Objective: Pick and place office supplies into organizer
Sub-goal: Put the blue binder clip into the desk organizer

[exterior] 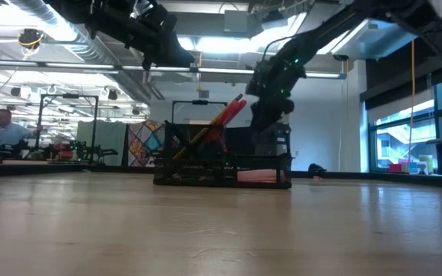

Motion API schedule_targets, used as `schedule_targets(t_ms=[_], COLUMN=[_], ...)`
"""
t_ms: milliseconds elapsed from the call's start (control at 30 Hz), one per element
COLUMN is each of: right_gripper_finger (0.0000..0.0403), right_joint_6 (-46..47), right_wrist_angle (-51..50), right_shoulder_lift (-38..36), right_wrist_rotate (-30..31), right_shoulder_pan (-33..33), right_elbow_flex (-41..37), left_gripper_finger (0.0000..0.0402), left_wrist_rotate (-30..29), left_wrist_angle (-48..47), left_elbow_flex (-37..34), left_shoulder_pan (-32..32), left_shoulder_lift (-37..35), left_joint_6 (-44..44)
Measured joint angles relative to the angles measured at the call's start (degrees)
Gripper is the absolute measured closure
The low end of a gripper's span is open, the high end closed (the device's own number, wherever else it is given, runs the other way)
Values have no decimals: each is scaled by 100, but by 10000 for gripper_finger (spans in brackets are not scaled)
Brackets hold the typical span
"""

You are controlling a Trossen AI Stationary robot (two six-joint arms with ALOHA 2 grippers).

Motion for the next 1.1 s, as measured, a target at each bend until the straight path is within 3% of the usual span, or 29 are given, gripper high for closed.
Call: schedule_targets(t_ms=[200,367,1100], right_gripper_finger=[140,140,140], right_joint_6=[-798,-952,-1524], right_wrist_angle=[-231,-159,-41], right_shoulder_lift=[440,702,904], right_wrist_rotate=[63,584,542], right_shoulder_pan=[7,46,131], right_elbow_flex=[120,111,111], left_gripper_finger=[277,277,277], left_wrist_rotate=[2,2,2], left_wrist_angle=[-44,-153,-177], left_elbow_flex=[0,0,0], left_shoulder_pan=[-20,-20,-20], left_shoulder_lift=[0,0,0], left_joint_6=[-13,-15,-13])
